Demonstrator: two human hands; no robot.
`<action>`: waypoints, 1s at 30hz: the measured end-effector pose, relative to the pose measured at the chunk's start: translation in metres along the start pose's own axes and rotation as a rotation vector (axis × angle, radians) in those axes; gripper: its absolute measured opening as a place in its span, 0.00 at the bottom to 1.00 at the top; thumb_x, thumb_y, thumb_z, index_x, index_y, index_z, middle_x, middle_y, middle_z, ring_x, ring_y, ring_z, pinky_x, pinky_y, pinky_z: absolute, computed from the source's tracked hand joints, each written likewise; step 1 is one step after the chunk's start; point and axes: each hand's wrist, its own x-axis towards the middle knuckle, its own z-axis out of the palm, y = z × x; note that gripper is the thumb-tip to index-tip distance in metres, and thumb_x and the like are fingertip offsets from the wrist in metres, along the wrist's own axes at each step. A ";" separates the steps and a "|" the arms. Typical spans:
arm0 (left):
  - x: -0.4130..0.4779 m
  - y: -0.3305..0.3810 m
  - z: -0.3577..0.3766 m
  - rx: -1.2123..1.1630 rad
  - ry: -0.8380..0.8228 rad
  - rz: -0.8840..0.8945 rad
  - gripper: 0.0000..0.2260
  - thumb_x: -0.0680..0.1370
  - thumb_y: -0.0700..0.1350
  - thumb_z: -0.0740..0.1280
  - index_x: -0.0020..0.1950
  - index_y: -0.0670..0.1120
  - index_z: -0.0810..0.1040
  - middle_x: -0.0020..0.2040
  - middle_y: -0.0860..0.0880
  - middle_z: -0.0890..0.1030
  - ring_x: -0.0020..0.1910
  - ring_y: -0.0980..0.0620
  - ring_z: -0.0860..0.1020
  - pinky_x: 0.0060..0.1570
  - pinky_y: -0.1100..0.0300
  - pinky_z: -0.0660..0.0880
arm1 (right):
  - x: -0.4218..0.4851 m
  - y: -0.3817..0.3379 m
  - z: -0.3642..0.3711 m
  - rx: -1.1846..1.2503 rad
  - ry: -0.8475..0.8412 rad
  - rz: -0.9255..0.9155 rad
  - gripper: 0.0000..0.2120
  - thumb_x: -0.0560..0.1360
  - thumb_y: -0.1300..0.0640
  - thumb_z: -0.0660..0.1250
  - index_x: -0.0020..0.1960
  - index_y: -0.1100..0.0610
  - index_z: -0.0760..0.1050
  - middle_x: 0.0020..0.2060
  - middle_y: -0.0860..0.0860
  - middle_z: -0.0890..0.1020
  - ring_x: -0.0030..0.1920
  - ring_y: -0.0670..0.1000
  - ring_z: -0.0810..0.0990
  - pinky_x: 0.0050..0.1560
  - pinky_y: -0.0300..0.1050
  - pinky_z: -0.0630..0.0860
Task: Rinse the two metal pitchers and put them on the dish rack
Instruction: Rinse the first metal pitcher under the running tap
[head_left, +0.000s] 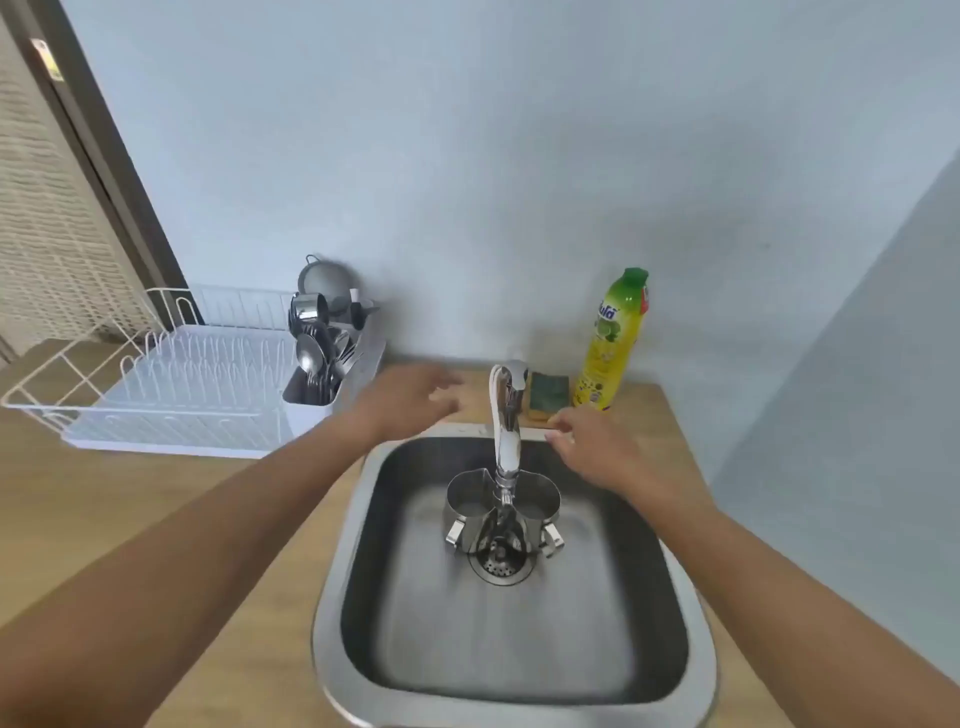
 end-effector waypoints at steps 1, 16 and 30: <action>-0.005 -0.007 0.013 -0.033 -0.039 -0.030 0.20 0.77 0.54 0.69 0.68 0.52 0.76 0.65 0.51 0.79 0.62 0.52 0.77 0.60 0.60 0.70 | -0.002 0.003 0.014 -0.011 -0.064 0.018 0.16 0.78 0.46 0.63 0.63 0.51 0.77 0.61 0.50 0.80 0.61 0.53 0.78 0.62 0.52 0.73; -0.044 -0.075 0.169 -0.130 -0.244 -0.494 0.49 0.64 0.62 0.77 0.79 0.55 0.56 0.76 0.50 0.66 0.73 0.48 0.69 0.68 0.47 0.70 | 0.023 -0.018 0.105 -0.107 -0.490 -0.093 0.46 0.71 0.42 0.72 0.80 0.52 0.51 0.76 0.56 0.63 0.75 0.59 0.60 0.73 0.57 0.55; -0.035 -0.095 0.186 -0.261 -0.263 -0.565 0.12 0.73 0.51 0.71 0.56 0.52 0.78 0.58 0.52 0.82 0.55 0.51 0.80 0.57 0.53 0.77 | 0.048 -0.011 0.137 -0.026 -0.503 -0.099 0.41 0.70 0.44 0.74 0.77 0.49 0.57 0.71 0.53 0.70 0.73 0.56 0.64 0.76 0.57 0.52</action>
